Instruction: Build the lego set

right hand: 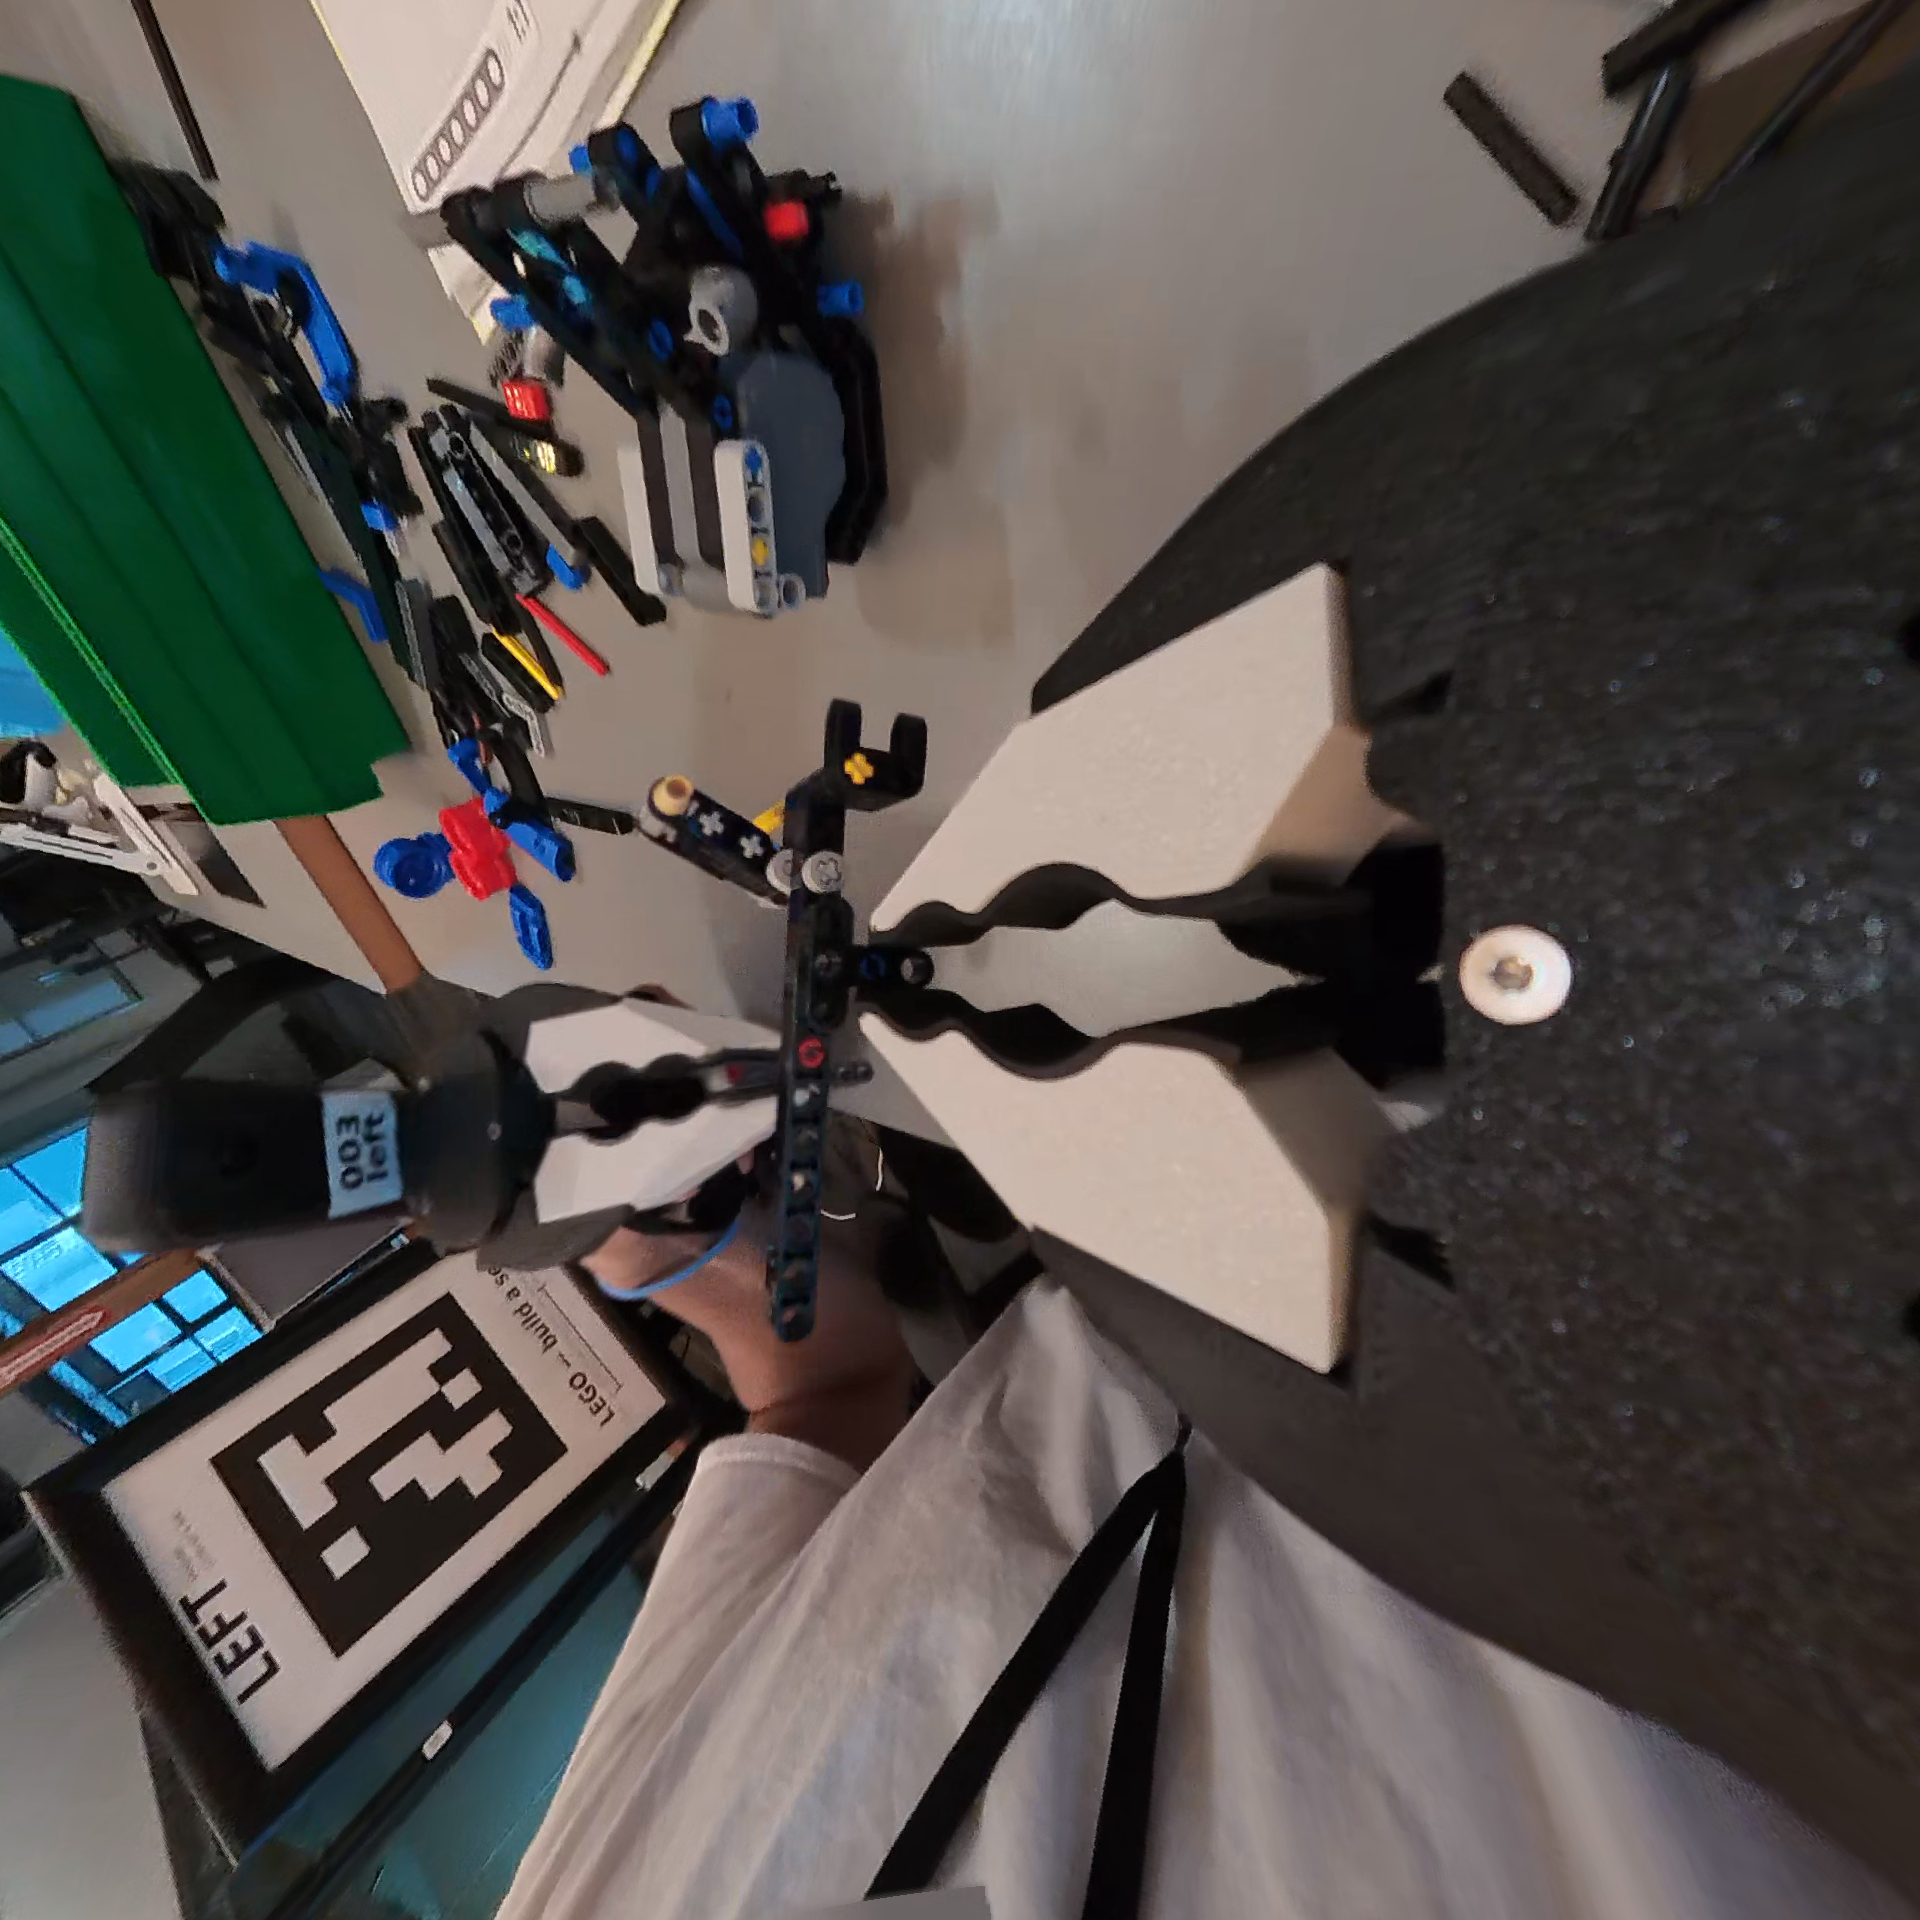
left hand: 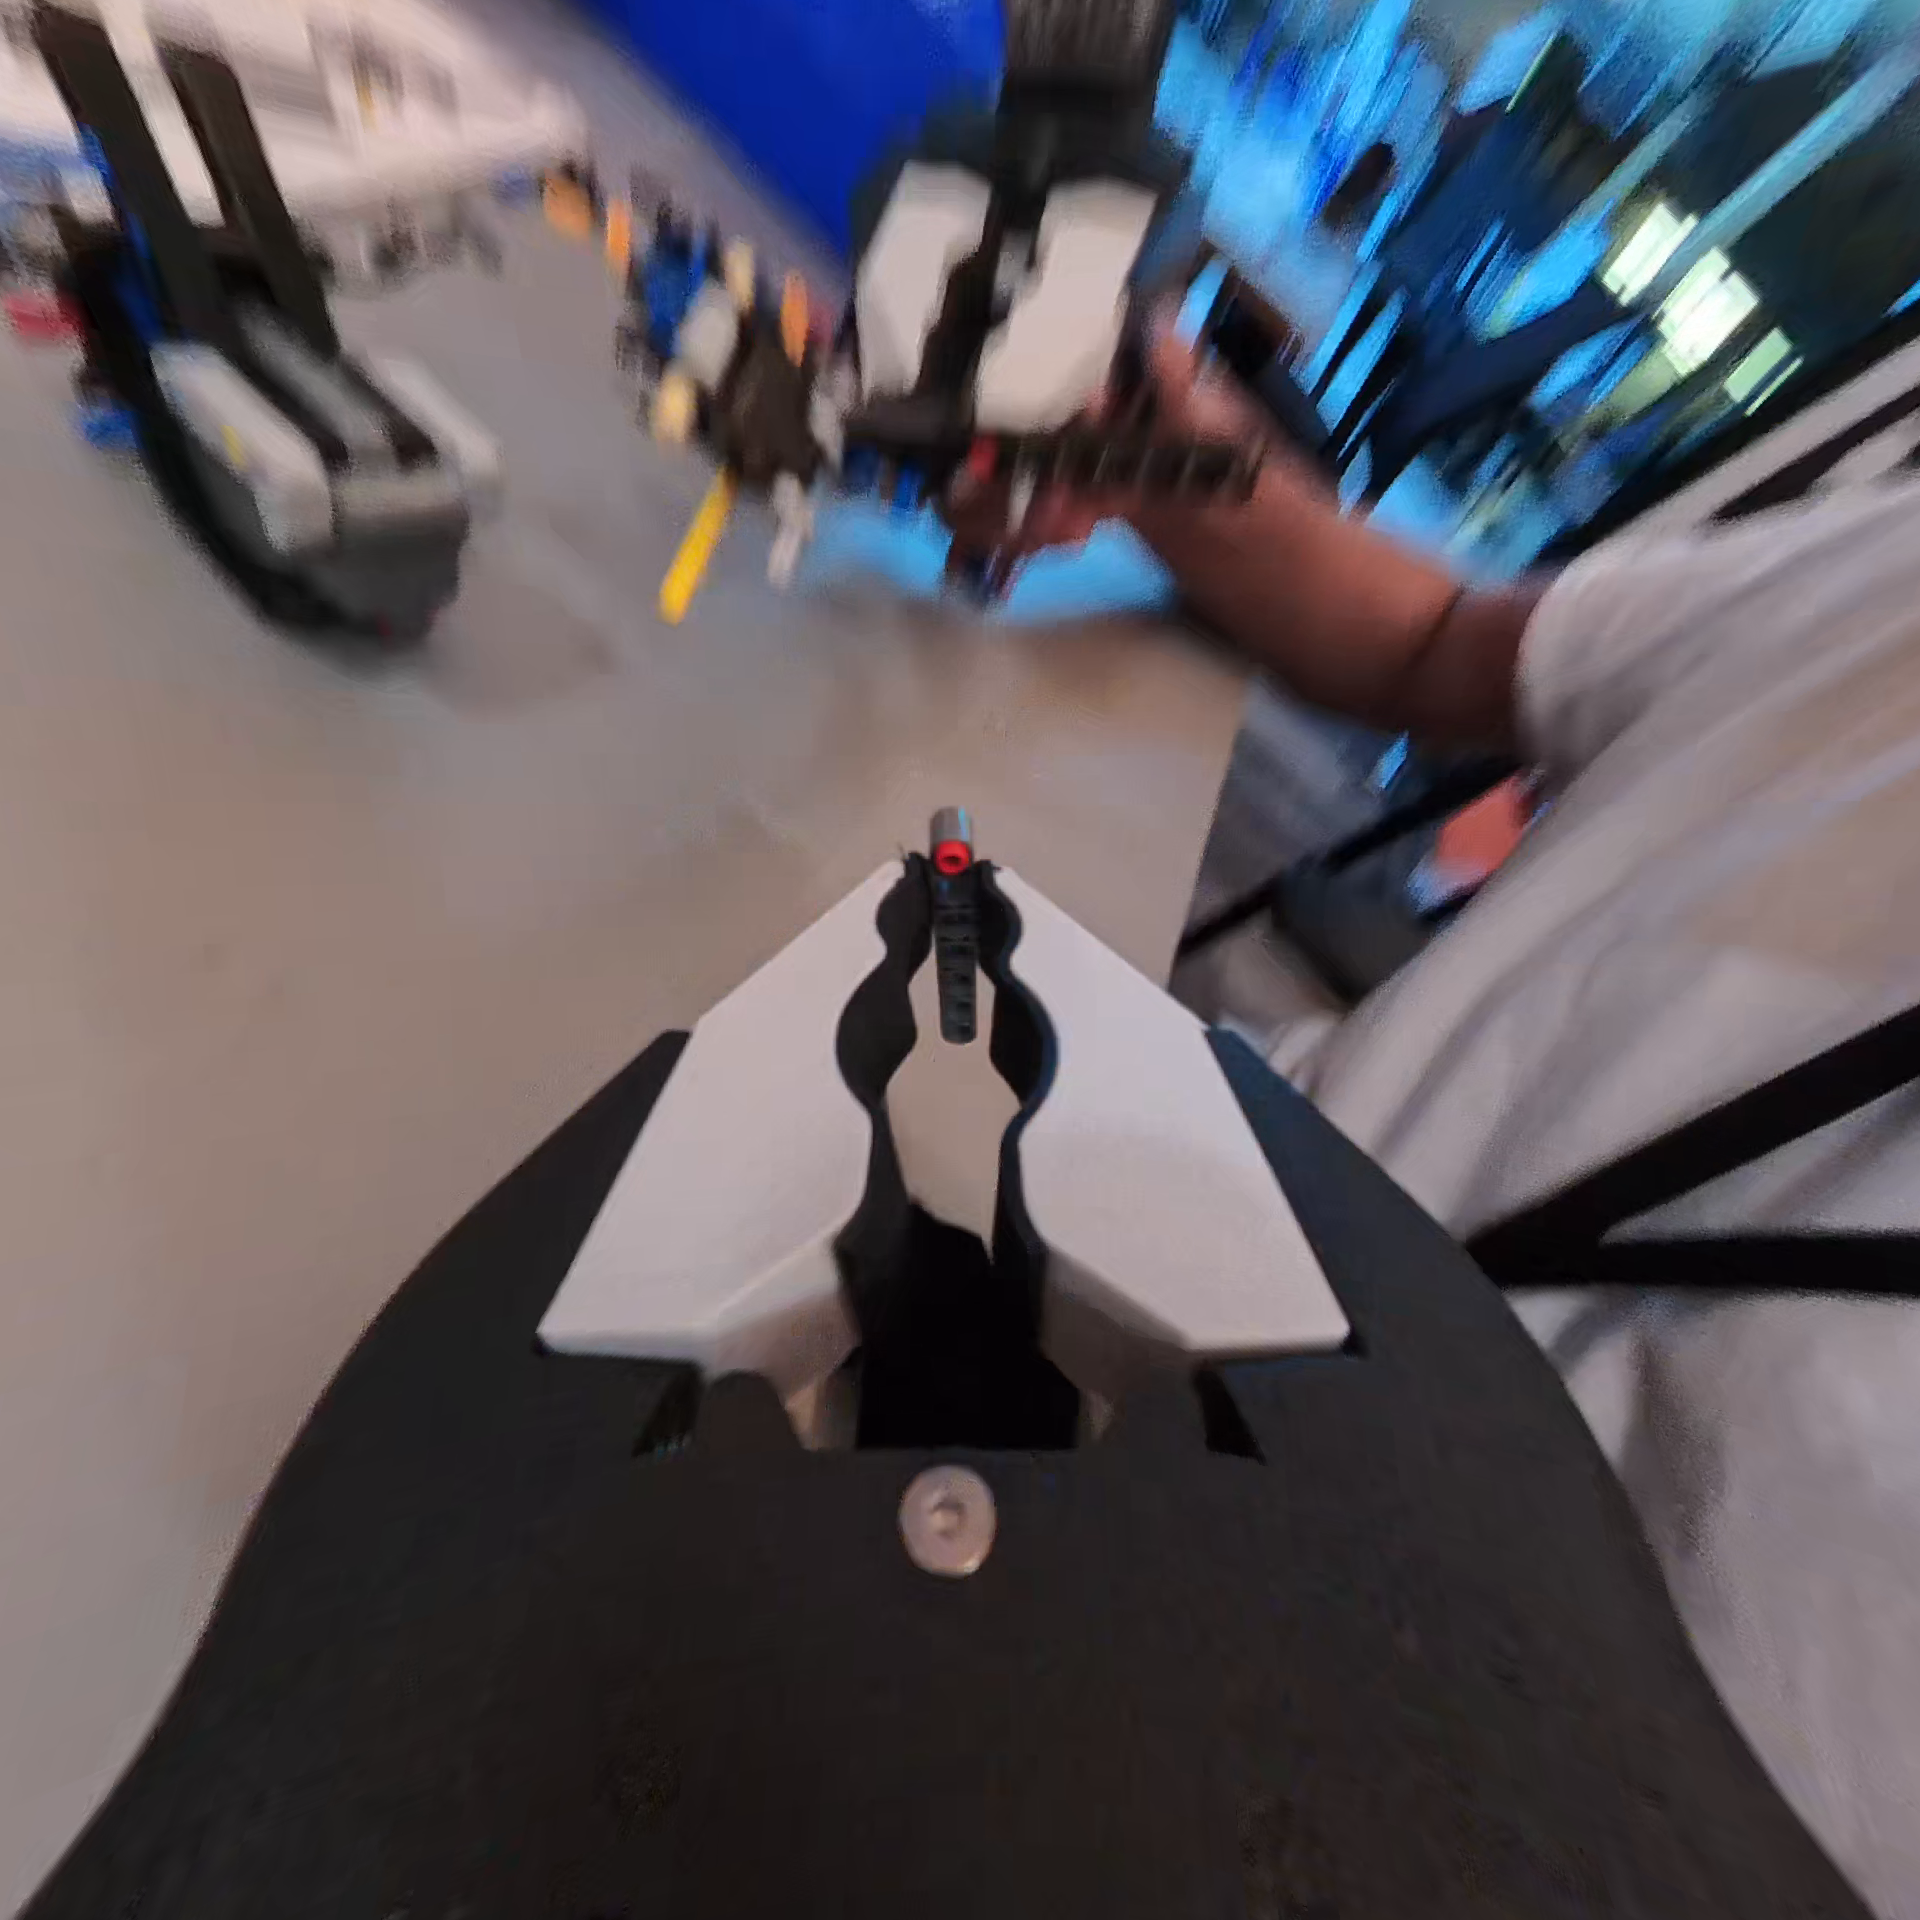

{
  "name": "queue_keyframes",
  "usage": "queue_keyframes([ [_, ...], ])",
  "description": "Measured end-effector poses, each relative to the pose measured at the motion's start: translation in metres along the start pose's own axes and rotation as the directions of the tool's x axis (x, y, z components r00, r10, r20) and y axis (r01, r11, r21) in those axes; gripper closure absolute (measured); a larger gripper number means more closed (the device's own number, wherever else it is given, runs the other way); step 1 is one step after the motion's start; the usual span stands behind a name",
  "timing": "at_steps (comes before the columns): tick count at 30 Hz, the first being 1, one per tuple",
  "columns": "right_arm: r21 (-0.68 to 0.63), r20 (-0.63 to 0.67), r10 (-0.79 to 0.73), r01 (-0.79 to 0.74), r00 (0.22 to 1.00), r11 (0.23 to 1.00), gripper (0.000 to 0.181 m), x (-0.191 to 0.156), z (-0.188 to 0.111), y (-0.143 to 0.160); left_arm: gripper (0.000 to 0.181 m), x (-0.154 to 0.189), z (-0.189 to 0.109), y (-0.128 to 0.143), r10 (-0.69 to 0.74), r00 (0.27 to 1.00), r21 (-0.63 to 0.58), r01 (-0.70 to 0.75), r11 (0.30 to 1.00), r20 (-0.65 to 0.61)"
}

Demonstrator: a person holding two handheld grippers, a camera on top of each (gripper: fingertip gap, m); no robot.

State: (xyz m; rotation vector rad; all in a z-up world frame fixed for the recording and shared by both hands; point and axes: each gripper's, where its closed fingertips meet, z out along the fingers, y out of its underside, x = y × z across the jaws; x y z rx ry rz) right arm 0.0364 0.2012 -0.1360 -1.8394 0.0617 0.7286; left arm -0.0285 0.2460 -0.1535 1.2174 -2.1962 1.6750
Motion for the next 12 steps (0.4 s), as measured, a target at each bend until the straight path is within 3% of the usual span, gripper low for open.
queue_keyframes([
  [3,-0.017,-0.011,0.000,0.000,1.000,1.000,0.175,0.003,0.005,0.005,0.175,-0.027,-0.012,0.034,0.113,0.970,-0.306,-0.044,0.951,0.213],
  [6,-0.042,-0.010,0.004,-0.004,1.000,0.999,0.175,0.004,0.010,0.011,0.175,-0.033,-0.016,0.051,0.259,0.930,-0.518,-0.092,0.851,0.260],
  [9,-0.043,-0.011,0.004,-0.005,1.000,0.999,0.175,0.004,0.009,0.012,0.175,-0.036,-0.008,0.063,0.353,0.905,-0.635,-0.130,0.762,0.239],
  [12,-0.035,-0.010,0.004,-0.004,1.000,0.999,0.175,0.004,0.006,0.010,0.170,-0.035,0.000,0.064,0.382,0.897,-0.643,-0.159,0.749,0.224],
])
